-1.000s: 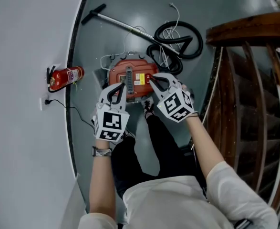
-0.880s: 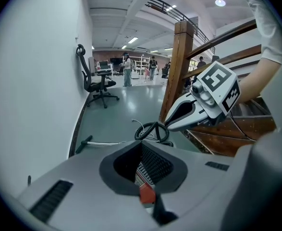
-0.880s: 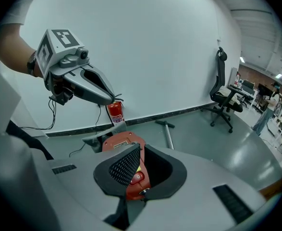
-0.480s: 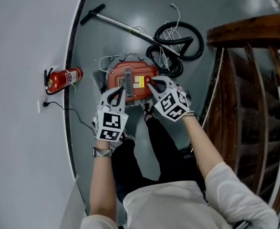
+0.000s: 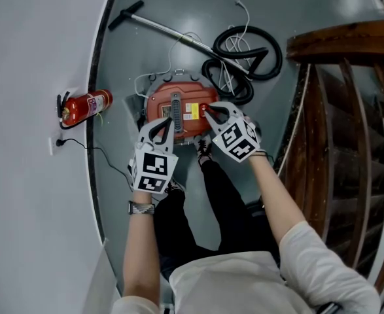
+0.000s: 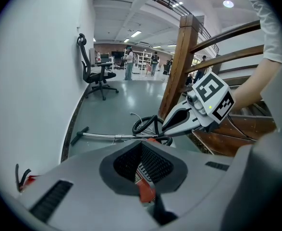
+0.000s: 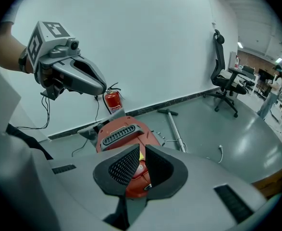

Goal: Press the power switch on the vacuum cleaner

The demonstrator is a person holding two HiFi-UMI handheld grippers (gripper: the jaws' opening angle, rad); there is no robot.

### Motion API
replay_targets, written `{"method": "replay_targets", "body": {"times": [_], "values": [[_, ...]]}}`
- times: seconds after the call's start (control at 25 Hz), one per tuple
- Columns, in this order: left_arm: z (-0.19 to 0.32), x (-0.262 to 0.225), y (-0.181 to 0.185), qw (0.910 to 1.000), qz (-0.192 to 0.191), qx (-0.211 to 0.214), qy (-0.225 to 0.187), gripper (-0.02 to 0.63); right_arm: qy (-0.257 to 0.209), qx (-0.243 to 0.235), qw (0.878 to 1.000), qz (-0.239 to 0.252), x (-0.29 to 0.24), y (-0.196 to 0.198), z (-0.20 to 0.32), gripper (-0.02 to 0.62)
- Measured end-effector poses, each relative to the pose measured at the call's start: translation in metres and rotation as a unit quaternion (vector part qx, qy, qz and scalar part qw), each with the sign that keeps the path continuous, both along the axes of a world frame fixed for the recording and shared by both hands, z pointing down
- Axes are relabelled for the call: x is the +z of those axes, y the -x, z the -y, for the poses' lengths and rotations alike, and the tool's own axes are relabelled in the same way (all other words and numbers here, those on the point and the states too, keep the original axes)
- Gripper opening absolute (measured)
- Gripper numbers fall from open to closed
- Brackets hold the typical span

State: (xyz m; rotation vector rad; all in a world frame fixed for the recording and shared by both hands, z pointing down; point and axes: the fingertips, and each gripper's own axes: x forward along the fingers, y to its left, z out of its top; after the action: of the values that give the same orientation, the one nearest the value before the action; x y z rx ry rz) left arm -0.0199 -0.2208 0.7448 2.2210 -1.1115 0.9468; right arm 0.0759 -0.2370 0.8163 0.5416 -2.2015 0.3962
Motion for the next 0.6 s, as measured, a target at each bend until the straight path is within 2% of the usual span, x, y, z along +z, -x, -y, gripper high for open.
{"method": "replay_targets", "body": {"times": [0.2, 0.6], "values": [[-0.004, 0.007, 0.002, 1.0000, 0.000, -0.002, 0.006, 0.000, 0.013, -0.010, 1.000, -0.016, 0.017, -0.002, -0.007, 0.078], [-0.009, 0.014, 0.000, 0.9999, 0.000, 0.000, 0.011, 0.000, 0.019, 0.002, 0.999, -0.037, 0.043, -0.005, -0.002, 0.091]]}}
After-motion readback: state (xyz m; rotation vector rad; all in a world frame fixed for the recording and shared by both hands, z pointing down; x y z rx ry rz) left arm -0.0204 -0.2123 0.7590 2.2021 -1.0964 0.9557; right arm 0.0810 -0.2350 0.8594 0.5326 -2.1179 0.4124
